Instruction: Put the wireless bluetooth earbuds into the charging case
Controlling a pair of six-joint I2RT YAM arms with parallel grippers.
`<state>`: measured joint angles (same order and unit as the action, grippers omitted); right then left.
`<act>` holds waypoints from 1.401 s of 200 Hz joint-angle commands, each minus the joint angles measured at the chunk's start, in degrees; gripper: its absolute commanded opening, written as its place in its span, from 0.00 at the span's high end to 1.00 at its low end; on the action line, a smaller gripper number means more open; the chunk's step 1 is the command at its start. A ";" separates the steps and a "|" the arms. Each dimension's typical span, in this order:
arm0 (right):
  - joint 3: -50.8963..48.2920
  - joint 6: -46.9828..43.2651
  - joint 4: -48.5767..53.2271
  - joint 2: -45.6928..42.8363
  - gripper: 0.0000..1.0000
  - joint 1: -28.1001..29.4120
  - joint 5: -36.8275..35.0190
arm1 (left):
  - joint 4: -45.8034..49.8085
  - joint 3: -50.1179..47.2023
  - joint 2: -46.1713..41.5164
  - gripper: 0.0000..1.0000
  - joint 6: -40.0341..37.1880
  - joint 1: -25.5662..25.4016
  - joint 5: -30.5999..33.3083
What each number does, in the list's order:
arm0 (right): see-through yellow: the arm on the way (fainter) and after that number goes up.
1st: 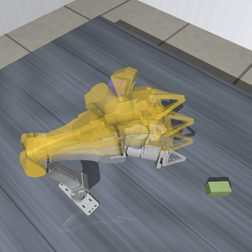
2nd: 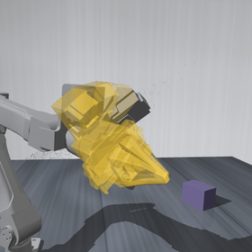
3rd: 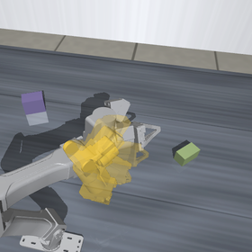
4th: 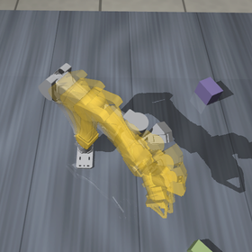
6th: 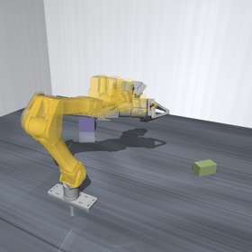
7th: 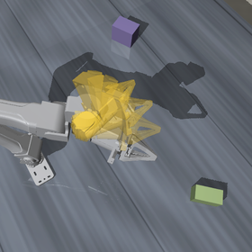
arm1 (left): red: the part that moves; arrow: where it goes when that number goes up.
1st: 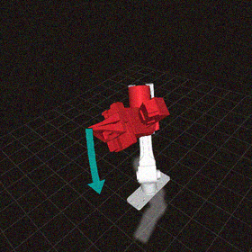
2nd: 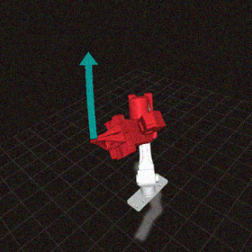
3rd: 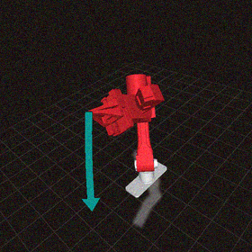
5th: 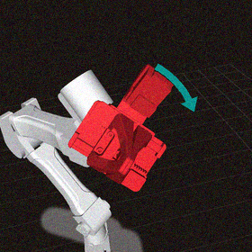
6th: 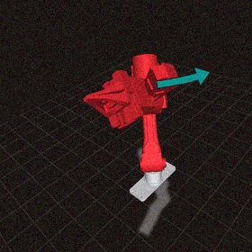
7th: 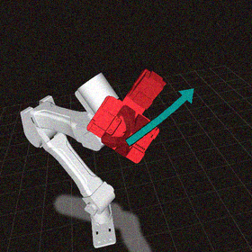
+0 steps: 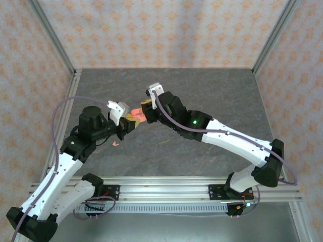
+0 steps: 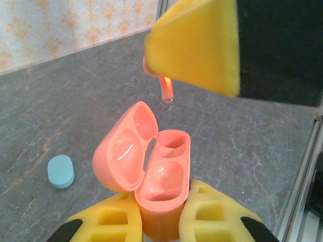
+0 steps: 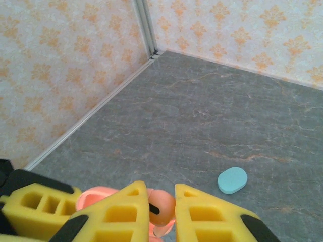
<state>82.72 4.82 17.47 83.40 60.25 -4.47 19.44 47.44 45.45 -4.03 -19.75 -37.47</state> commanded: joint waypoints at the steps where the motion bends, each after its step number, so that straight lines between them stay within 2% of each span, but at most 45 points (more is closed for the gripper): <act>1: -0.87 -1.49 -1.07 -1.53 0.84 0.54 1.17 | -2.65 1.86 0.15 1.00 1.30 0.34 1.26; 153: -2.37 -4.35 2.58 -0.35 0.84 0.51 2.58 | -3.40 2.31 0.08 1.00 2.01 0.39 1.27; 215: -1.69 -3.39 4.28 0.67 0.84 0.57 6.41 | -3.36 2.72 0.10 1.00 2.01 0.41 1.39; 249: -1.29 -1.39 5.04 1.02 0.78 0.49 9.00 | -3.47 2.76 0.33 1.00 2.02 0.41 1.44; 280: -0.12 0.52 5.80 1.50 0.65 0.55 9.78 | -3.66 2.86 0.51 1.00 2.03 0.39 1.35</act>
<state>81.17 3.16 20.60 83.81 60.31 1.96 18.68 47.97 45.91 -2.81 -19.75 -36.99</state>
